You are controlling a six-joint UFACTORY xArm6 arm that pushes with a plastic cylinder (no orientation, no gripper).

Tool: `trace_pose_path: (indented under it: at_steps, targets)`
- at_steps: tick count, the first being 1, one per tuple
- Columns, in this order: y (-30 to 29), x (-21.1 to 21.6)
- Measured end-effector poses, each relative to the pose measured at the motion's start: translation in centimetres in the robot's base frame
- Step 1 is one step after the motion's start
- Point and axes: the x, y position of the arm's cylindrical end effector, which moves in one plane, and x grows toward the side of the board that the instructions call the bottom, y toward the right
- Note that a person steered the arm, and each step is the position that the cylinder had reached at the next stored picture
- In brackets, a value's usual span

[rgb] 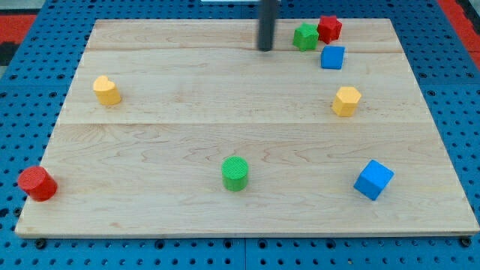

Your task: Place your arm in between yellow hexagon and blue cube

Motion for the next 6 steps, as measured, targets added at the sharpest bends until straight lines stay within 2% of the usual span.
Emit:
trace_pose_path:
  at_steps: [1,2,3,4,5,6]
  targets:
    - [6.1,3.9]
    - [19.1,7.3]
    - [25.8,9.6]
    - [22.8,17.6]
    - [17.9,20.8]
    - [17.7,20.1]
